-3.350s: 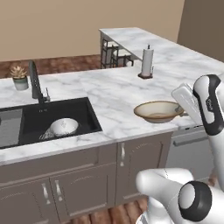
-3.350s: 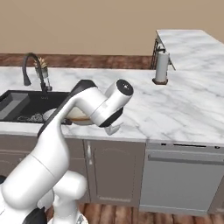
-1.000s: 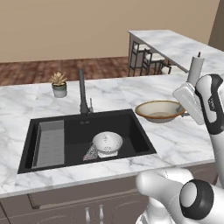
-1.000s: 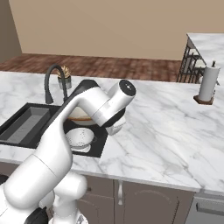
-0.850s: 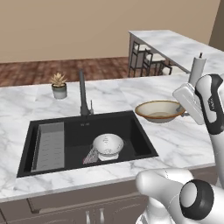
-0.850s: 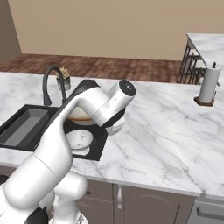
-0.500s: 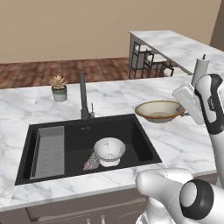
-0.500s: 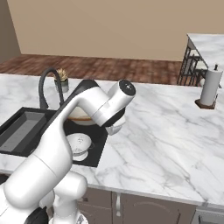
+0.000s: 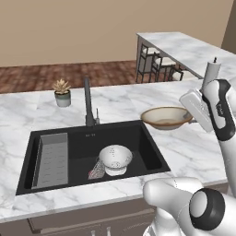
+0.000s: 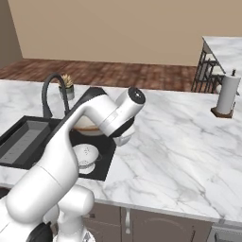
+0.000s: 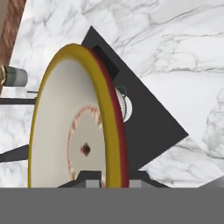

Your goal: Pick the strainer and bowl and place them in the sink. Then turn on the water.

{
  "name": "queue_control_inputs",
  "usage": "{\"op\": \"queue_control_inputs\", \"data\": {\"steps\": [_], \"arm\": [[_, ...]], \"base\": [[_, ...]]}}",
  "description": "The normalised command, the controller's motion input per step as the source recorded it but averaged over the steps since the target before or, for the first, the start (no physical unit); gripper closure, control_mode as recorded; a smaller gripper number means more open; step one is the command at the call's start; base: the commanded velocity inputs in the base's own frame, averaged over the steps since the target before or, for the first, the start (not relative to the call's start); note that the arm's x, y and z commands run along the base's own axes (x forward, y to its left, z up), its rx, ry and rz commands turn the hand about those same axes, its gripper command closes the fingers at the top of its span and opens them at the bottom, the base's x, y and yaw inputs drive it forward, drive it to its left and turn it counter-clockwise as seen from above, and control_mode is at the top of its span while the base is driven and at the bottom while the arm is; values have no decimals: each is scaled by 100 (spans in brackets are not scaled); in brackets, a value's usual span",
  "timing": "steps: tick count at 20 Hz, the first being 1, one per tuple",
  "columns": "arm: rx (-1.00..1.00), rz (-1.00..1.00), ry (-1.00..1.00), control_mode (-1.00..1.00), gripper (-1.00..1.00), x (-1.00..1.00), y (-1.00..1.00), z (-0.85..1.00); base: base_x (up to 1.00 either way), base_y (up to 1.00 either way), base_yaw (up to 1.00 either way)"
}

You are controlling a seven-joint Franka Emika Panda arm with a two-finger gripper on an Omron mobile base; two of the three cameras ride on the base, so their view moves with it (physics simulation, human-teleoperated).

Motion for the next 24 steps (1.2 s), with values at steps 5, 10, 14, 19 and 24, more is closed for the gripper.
{"op": "queue_control_inputs", "data": {"steps": [5, 10, 14, 19, 24], "arm": [[0, 0, 0, -100, 100, 31, 23, -33], [0, 0, 0, -100, 100, 26, 18, -42], [0, 0, 0, -100, 100, 17, 28, -51], [0, 0, 0, -100, 100, 3, 42, -53], [0, 0, 0, -100, 100, 0, 51, -46]], "base": [[0, 0, 0], [0, 0, 0], [0, 0, 0], [0, 0, 0], [0, 0, 0]]}}
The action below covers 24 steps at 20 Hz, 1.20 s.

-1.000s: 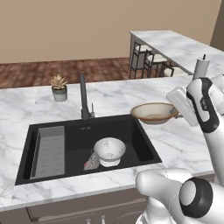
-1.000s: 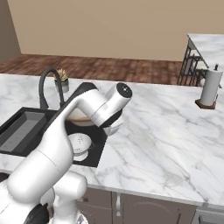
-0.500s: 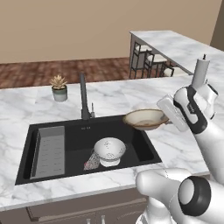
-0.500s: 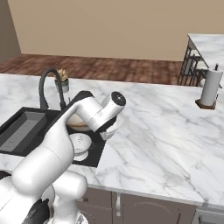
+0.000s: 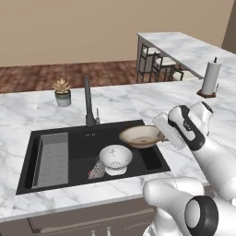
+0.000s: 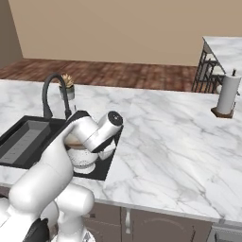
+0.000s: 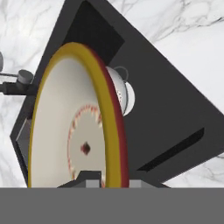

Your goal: Pick the strainer and bowl and place them in the sink. Then turn on the water.

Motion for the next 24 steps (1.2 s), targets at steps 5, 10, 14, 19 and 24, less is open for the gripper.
{"op": "queue_control_inputs", "data": {"steps": [5, 10, 14, 19, 24], "arm": [[0, 0, 0, -100, 100, 7, 38, -37], [0, 0, 0, -100, 100, 13, 30, -39], [0, 0, 0, -100, 100, 14, 27, -35], [0, 0, 0, -100, 100, 14, 26, -29], [0, 0, 3, -100, 100, 12, 23, -26]], "base": [[0, 0, 0], [0, 0, 0], [0, 0, 0], [0, 0, 0], [0, 0, 0]]}}
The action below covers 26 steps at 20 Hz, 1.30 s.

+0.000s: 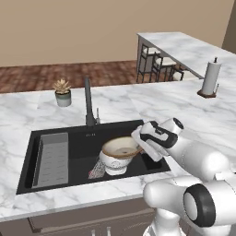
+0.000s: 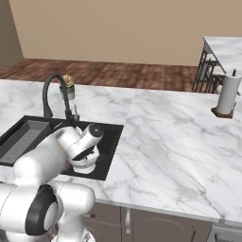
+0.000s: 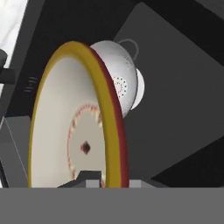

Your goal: Pick the strainer and bowl and place them in the sink. Then turn on the water.

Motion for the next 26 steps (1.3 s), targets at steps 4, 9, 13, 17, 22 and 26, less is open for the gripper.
{"op": "queue_control_inputs", "data": {"steps": [4, 9, 13, 17, 22, 26], "arm": [[0, 0, 0, -100, 100, 23, 11, -25], [0, 0, 0, -100, 100, 26, 0, -21], [0, 0, 0, -100, 100, 23, 0, -19], [0, 0, 1, -100, 100, 3, 0, -16], [0, 0, 5, -100, 100, 2, 3, -14], [-2, 0, 3, -100, 100, 13, 10, -19]], "base": [[0, 0, 0], [0, 0, 0], [0, 0, 0], [0, 0, 0], [0, 0, 0], [0, 0, 0]]}}
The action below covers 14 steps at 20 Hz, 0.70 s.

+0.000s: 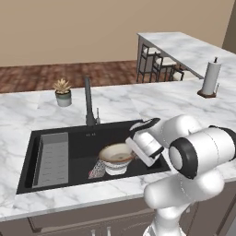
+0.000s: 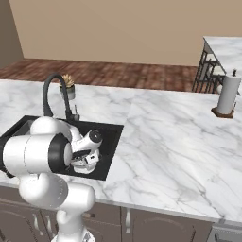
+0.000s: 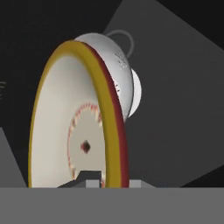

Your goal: Pick the strainer and bowl and place them in the sink. Then turn on the water.

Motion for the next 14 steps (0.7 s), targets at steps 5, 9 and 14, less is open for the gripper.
{"op": "queue_control_inputs", "data": {"steps": [5, 9, 14], "arm": [[-1, 0, 4, -100, 100, 13, 7, -16], [-2, 0, 1, -100, 100, 16, 4, -20], [-1, 0, 0, -100, 100, 22, 1, -26]], "base": [[0, 0, 0], [0, 0, 0], [0, 0, 0]]}}
